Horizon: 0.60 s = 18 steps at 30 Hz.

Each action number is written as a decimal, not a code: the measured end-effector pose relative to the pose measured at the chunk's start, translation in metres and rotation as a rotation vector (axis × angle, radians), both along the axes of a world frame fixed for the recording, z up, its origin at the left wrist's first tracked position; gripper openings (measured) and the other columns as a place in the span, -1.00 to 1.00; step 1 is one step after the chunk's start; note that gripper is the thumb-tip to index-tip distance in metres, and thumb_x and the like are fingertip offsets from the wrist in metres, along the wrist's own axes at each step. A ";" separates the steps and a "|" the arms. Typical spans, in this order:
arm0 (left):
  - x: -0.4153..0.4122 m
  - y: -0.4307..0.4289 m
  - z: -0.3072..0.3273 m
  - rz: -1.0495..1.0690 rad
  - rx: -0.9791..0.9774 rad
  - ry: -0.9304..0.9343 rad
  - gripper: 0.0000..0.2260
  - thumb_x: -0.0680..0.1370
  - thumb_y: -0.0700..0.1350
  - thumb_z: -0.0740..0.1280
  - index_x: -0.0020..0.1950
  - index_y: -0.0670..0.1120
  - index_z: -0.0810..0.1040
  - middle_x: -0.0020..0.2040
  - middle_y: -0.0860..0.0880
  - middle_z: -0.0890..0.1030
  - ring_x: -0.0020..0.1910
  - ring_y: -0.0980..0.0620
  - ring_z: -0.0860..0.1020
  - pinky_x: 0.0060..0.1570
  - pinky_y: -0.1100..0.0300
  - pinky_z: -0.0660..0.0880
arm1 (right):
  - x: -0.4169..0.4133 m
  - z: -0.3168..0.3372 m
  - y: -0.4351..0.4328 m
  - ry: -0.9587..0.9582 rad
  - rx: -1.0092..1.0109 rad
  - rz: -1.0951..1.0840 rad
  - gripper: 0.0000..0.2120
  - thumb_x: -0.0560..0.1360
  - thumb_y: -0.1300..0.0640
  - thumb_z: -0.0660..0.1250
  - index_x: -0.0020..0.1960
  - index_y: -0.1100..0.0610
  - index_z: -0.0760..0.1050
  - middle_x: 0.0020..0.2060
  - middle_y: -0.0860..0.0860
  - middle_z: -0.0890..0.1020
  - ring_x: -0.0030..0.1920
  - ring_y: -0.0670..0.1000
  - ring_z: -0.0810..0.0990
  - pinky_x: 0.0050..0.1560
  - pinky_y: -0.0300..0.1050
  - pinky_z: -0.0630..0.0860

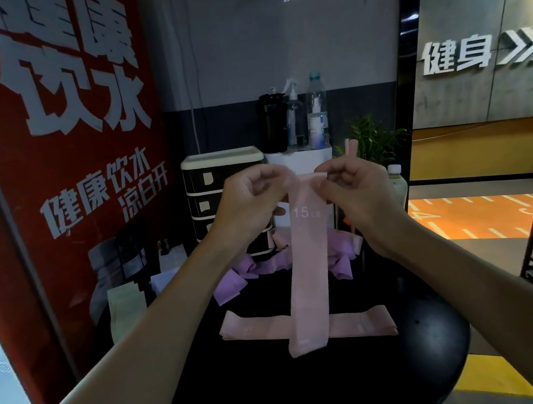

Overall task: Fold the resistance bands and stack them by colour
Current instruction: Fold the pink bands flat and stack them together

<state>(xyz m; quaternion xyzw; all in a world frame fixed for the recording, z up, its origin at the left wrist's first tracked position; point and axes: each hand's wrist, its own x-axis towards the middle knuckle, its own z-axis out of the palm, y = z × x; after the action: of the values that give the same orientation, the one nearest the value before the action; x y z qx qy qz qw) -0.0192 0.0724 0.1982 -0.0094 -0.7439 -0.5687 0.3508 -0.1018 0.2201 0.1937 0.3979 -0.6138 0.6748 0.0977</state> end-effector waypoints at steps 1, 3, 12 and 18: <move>0.000 0.000 -0.001 0.007 -0.022 -0.001 -0.87 0.57 -0.17 0.39 0.11 -0.11 0.62 -0.05 -0.07 0.72 -0.04 -0.03 0.68 -0.06 0.11 0.64 | 0.001 0.000 0.000 0.001 -0.002 0.002 -0.87 0.49 0.35 0.39 -0.06 0.14 0.57 -0.24 0.02 0.63 -0.25 -0.16 0.60 -0.19 -0.34 0.53; 0.000 0.001 -0.003 0.031 -0.034 0.019 -0.85 0.54 -0.21 0.42 0.10 -0.12 0.61 -0.07 -0.08 0.72 -0.05 -0.06 0.68 -0.08 0.13 0.65 | 0.002 -0.001 0.000 0.006 0.004 0.006 -0.85 0.48 0.35 0.39 -0.07 0.12 0.57 -0.24 -0.01 0.62 -0.23 -0.16 0.60 -0.16 -0.31 0.56; 0.003 -0.005 -0.001 -0.011 0.146 0.104 -0.86 0.53 -0.31 0.41 0.04 -0.12 0.59 -0.09 -0.13 0.71 -0.08 -0.07 0.68 -0.05 0.11 0.63 | 0.002 -0.005 0.000 -0.118 0.055 0.130 -0.84 0.60 0.20 0.26 -0.04 0.10 0.62 -0.24 -0.06 0.70 -0.18 -0.11 0.64 -0.17 -0.24 0.55; 0.010 -0.011 -0.001 -0.108 0.289 0.075 -0.90 0.55 -0.34 0.35 0.01 -0.17 0.55 -0.16 -0.12 0.65 -0.10 -0.02 0.64 0.01 0.07 0.63 | 0.002 -0.003 -0.002 -0.102 0.126 0.137 -0.80 0.61 0.18 0.25 0.06 0.21 0.63 -0.15 0.06 0.71 -0.14 -0.07 0.65 -0.18 -0.26 0.52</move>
<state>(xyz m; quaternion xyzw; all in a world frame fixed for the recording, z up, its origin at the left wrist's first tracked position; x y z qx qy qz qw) -0.0096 0.0613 0.1977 -0.0200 -0.6391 -0.6872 0.3449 -0.1001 0.2179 0.1911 0.4093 -0.6306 0.6594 -0.0054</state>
